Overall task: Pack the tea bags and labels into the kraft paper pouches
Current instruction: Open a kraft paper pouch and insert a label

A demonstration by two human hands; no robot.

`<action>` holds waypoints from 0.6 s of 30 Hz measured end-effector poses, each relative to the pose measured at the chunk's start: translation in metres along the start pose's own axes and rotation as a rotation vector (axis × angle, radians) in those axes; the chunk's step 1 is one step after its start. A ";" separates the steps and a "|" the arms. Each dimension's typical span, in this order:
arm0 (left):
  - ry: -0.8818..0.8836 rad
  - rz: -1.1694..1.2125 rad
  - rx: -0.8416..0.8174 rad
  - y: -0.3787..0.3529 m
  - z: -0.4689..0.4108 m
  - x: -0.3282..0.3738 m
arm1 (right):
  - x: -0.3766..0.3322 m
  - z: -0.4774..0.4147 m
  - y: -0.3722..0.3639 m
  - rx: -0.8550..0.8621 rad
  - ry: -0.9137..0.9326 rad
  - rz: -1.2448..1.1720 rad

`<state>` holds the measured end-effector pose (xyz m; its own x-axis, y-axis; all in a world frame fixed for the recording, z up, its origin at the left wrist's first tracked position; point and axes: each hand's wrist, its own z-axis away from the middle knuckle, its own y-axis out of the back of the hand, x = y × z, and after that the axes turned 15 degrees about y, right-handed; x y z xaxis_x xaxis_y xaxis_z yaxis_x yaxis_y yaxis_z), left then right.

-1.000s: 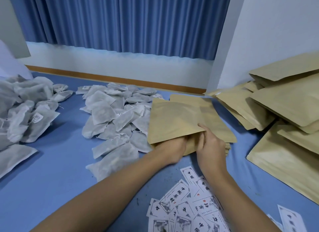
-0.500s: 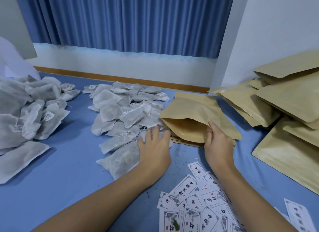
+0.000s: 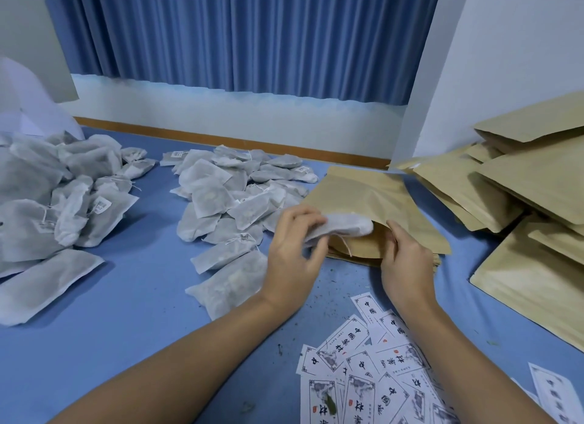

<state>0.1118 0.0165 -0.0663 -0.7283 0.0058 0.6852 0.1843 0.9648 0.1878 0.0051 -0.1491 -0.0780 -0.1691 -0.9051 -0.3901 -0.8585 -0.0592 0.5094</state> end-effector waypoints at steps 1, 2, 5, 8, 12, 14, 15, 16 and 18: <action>-0.045 -0.042 -0.074 -0.003 0.001 -0.003 | 0.000 0.000 0.000 0.004 0.010 -0.004; -0.092 -0.102 -0.179 -0.006 0.002 -0.005 | -0.001 0.000 -0.001 0.002 0.018 -0.008; -0.077 -0.278 -0.483 -0.013 0.004 -0.011 | -0.001 0.001 -0.002 -0.035 0.030 -0.036; 0.061 -0.340 -0.564 -0.016 0.000 -0.011 | -0.003 0.002 -0.003 -0.071 0.044 -0.061; 0.127 -0.519 -0.726 -0.033 -0.014 -0.010 | -0.010 0.003 -0.001 -0.107 0.068 -0.094; 0.199 -0.668 -0.761 -0.049 -0.026 -0.009 | -0.012 0.003 0.001 -0.105 0.069 -0.102; 0.219 -0.749 -0.765 -0.058 -0.034 -0.008 | -0.011 0.003 0.002 -0.106 0.063 -0.103; 0.233 -0.803 -0.772 -0.067 -0.042 -0.006 | -0.010 0.002 0.001 -0.108 0.058 -0.109; 0.293 -0.801 -0.822 -0.083 -0.059 -0.004 | -0.009 0.002 0.000 -0.122 0.065 -0.124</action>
<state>0.1382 -0.0794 -0.0436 -0.6700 -0.6869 0.2815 0.1913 0.2067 0.9595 0.0052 -0.1403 -0.0765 -0.0311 -0.9127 -0.4075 -0.8050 -0.2188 0.5515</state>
